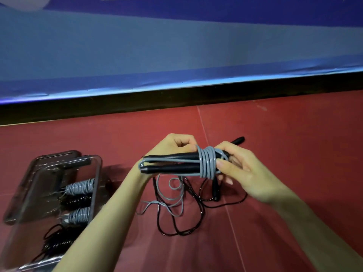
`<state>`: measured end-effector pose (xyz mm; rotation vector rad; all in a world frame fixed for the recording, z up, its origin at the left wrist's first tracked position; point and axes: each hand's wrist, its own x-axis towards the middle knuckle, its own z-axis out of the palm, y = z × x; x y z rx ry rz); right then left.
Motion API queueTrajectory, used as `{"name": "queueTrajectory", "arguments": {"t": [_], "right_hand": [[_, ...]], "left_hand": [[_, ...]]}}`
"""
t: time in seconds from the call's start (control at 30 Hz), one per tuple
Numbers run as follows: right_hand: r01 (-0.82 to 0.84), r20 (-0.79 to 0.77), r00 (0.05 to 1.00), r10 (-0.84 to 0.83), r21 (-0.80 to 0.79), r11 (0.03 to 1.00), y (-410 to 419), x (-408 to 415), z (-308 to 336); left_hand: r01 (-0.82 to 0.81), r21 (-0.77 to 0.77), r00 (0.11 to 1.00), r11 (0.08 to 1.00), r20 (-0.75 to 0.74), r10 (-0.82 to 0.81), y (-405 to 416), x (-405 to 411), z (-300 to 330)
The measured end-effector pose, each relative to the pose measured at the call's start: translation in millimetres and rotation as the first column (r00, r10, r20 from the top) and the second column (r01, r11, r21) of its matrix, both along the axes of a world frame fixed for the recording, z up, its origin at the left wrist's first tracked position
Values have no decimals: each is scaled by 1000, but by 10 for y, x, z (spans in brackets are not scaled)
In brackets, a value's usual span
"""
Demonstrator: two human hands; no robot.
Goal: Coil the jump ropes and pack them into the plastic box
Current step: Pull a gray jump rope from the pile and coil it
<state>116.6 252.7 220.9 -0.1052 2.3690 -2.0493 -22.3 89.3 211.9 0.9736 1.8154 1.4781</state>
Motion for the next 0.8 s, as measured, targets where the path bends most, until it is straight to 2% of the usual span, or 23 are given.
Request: {"name": "queueTrajectory", "arguments": {"t": [0.07, 0.13, 0.2, 0.27, 0.3, 0.33, 0.4, 0.47, 0.53, 0.63, 0.8], "right_hand": [[49, 10, 999, -48, -85, 995, -3, -4, -36], [102, 29, 995, -99, -146, 984, -14, -5, -85], [170, 57, 985, -162, -196, 966, -35, -3, -138], [246, 77, 969, -234, -250, 937, -51, -5, -164], [280, 80, 960, -269, -272, 921, -49, -6, -176], [312, 83, 950, -301, -291, 904, -39, -3, -193], [357, 92, 934, -345, -307, 882, -25, 1, -220], [390, 104, 921, -376, -302, 870, -46, 9, -244], [428, 118, 903, -413, -303, 851, -83, 17, -255], [493, 150, 869, -471, -321, 808, -126, -1, -259], [561, 220, 826, -519, -406, 721, -126, -20, -264]], "left_hand": [[-17, 36, 996, 999, -89, 20, 1, 113, -91], [-77, 2, 980, 997, -186, 76, 14, 213, -208], [-227, -52, 968, 972, -121, 220, 69, 320, -302], [-341, -34, 938, 939, 47, 343, 161, 498, -342], [-377, -16, 924, 926, 62, 378, 196, 590, -351], [-401, -15, 916, 916, 5, 401, 208, 668, -365], [-442, -75, 865, 894, -299, 403, 170, 783, -421], [-527, -136, 715, 839, -605, 351, 123, 855, -473], [-566, -110, 559, 817, -779, 282, 80, 879, -496], [-590, -141, 420, 795, -894, 154, 59, 930, -476], [-573, -108, 330, 813, -938, 108, 31, 950, -427]]}}
